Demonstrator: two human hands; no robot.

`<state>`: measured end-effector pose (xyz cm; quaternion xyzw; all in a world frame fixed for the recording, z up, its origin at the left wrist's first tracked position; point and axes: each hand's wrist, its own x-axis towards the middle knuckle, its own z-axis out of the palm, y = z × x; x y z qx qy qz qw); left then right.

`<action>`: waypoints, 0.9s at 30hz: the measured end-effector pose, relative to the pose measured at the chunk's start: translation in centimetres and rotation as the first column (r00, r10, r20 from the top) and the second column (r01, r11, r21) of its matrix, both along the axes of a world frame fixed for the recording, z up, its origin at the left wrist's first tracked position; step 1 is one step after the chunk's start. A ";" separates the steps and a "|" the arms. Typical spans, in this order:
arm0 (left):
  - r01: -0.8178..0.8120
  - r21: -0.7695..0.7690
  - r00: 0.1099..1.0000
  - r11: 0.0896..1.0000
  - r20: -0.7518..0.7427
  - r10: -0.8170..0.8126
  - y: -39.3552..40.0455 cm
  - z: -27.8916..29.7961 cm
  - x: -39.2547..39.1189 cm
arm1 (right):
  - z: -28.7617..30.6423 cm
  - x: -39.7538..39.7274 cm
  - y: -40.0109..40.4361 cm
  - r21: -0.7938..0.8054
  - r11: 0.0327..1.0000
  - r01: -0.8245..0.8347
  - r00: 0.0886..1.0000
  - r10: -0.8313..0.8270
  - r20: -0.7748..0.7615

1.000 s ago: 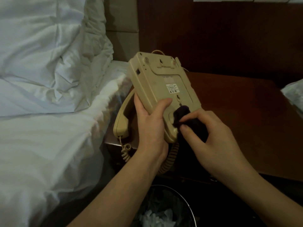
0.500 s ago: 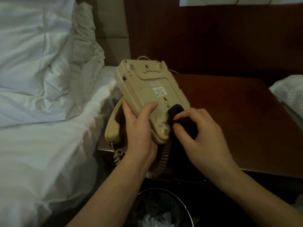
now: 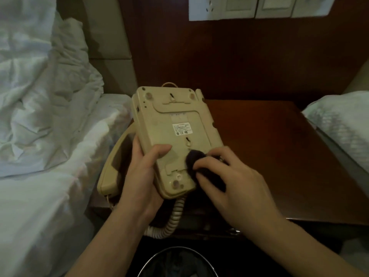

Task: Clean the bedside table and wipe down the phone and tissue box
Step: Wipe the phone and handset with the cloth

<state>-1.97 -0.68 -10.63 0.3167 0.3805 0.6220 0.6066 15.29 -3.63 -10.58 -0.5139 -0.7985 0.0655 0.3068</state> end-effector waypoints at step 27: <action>0.175 -0.185 0.982 0.967 -0.040 -0.185 1.2 0.1 -0.1 | 3.4 7.5 2.4 -0.678 0.675 -0.291 0.553 -0.460 -0.695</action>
